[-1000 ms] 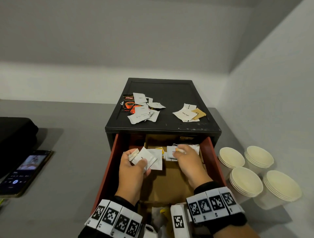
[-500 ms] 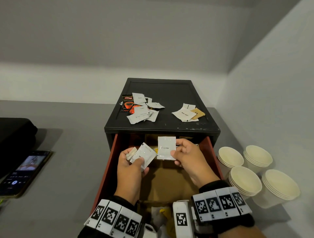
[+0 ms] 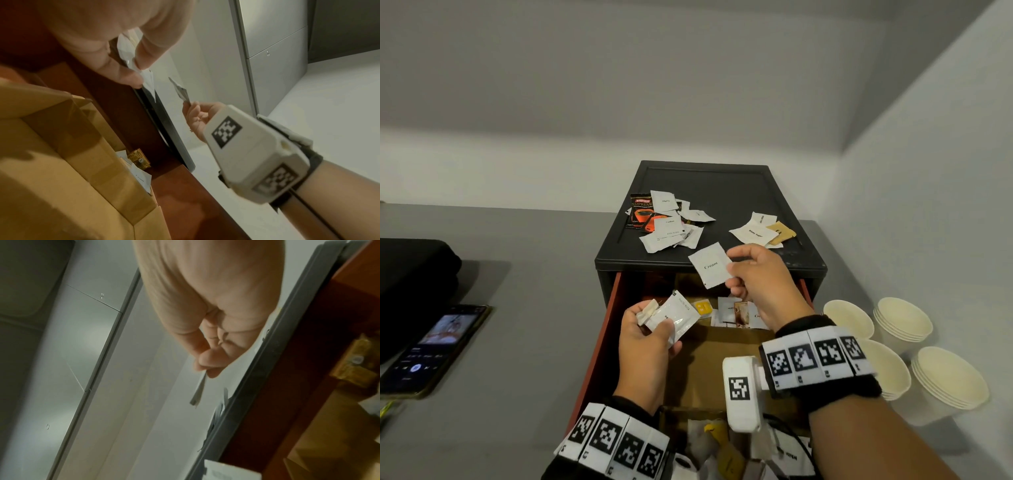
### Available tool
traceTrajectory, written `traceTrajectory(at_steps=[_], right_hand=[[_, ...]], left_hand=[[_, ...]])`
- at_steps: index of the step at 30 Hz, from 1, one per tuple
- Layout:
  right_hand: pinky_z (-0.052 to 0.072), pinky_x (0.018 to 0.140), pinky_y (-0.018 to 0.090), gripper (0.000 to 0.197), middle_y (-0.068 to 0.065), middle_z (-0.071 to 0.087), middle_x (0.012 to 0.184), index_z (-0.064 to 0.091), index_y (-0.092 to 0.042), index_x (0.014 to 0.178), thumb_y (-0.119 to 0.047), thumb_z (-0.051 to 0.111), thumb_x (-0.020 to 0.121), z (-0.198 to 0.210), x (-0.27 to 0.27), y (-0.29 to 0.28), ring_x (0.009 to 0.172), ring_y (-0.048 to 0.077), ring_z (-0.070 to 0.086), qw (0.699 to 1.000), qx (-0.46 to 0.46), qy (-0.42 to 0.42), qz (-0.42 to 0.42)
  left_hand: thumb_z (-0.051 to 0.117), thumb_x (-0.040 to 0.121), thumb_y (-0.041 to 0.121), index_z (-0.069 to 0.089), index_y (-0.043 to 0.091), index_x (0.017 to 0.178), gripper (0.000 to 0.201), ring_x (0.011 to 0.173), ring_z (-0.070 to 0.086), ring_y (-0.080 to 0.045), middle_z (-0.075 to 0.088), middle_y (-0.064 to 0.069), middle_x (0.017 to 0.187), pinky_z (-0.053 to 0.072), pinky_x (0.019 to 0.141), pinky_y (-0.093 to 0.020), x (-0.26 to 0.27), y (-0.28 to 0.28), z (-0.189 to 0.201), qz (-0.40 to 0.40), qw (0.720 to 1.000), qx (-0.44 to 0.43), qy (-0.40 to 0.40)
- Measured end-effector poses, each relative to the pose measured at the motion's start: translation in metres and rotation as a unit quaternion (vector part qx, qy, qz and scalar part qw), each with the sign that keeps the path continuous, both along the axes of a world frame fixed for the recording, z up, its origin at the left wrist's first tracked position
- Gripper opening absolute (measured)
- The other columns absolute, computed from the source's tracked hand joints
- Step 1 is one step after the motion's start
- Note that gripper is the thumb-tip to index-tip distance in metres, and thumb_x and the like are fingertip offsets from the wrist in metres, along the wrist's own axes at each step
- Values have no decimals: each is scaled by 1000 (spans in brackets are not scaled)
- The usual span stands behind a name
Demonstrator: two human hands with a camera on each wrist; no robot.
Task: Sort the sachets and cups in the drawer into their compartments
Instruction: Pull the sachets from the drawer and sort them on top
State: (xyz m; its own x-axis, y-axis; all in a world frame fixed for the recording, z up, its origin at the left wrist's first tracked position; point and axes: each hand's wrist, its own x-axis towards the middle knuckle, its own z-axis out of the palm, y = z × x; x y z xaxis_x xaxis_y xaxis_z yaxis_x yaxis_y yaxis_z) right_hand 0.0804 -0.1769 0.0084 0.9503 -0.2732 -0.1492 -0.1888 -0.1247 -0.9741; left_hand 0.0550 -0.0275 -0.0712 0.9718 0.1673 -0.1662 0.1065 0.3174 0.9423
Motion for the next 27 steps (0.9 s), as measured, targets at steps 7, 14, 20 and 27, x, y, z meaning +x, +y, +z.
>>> traceTrajectory(at_steps=[7, 14, 20, 27], right_hand=[[41, 51, 22, 22, 14, 60, 79, 61, -12, 79, -3, 47, 93, -49, -22, -16, 54, 14, 47, 993, 21, 105, -56], [43, 53, 21, 28, 11, 59, 72, 62, -12, 70, -5, 48, 94, -73, -26, -10, 55, 16, 51, 977, -51, 207, -3], [45, 57, 21, 32, 11, 62, 98, 61, -15, 68, -4, 46, 94, -84, -29, 1, 61, 15, 54, 977, -81, 193, 40], [47, 69, 24, 29, 6, 61, 87, 60, -14, 105, 4, 40, 94, -81, -28, -13, 72, 14, 57, 993, -25, 70, -90]], left_hand=[[46, 89, -11, 48, 28, 95, 39, 101, 59, -21, 60, -1, 103, 49, 62, -26, 2, 0, 0, -5, 1000, -16, 22], [47, 89, -10, 48, 28, 97, 39, 92, 58, -15, 59, 0, 100, 48, 60, -26, 2, -2, -2, -11, 1000, 3, 25], [47, 89, -10, 47, 23, 107, 38, 94, 58, -17, 60, -2, 103, 48, 60, -26, 0, 1, -4, -6, 1000, 0, 29], [49, 88, -9, 48, 31, 94, 41, 94, 59, -17, 59, -2, 102, 48, 62, -25, 1, 1, -6, -13, 1000, 7, 21]])
